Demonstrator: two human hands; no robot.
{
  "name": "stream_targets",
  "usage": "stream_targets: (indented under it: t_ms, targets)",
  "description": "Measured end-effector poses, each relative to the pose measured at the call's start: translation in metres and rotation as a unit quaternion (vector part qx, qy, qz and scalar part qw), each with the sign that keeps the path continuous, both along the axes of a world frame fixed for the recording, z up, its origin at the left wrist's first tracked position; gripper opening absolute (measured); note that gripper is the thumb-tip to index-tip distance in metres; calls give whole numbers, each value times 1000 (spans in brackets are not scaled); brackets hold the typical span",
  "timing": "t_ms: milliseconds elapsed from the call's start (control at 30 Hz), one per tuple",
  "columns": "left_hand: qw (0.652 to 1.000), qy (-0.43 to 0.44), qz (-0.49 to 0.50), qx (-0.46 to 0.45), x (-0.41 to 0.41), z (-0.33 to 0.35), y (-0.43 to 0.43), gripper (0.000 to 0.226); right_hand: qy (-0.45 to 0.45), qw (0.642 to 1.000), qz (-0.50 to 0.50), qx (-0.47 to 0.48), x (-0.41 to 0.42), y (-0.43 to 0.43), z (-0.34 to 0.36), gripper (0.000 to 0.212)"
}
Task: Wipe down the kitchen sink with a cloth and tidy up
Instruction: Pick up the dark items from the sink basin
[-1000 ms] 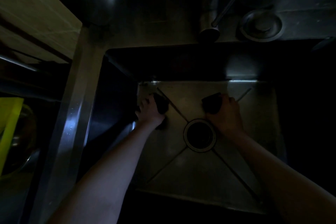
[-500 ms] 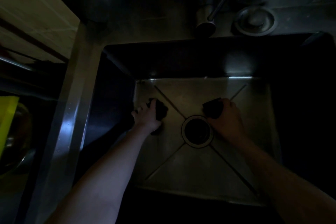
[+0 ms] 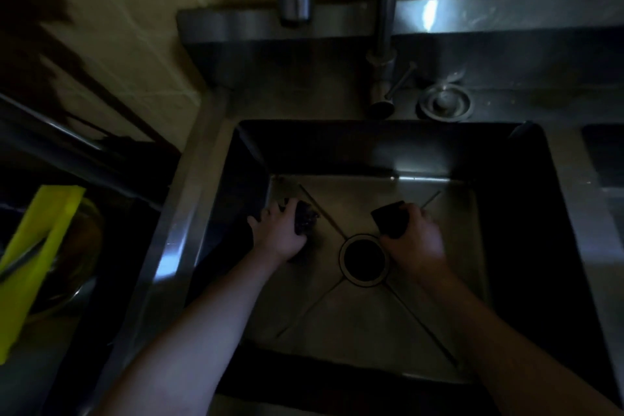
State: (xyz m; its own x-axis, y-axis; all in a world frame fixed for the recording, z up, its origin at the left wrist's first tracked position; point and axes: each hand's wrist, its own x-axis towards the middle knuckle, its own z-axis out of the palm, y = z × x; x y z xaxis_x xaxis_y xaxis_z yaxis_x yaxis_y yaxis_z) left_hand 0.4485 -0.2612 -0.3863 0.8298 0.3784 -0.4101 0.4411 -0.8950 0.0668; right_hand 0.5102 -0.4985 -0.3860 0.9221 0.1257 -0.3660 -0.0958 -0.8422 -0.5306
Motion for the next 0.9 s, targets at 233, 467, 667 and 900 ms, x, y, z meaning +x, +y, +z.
stream_targets:
  t_ms: [233, 467, 667, 900]
  targets:
    - [997, -63, 24, -43, -27, 84, 6, 77, -53, 996, 67, 11, -21, 24, 78, 68]
    - [990, -121, 69, -32, -62, 163, 31, 73, -107, 986, 121, 39, -39, 69, 153, 59]
    - [981, -149, 118, 28, -103, 224, 66, 65, -141, 975, 169, 37, -55, 103, 204, 62]
    - [971, -152, 179, 47, -157, 285, 101, 64, -176, 952, 242, 63, -84, 140, 252, 60]
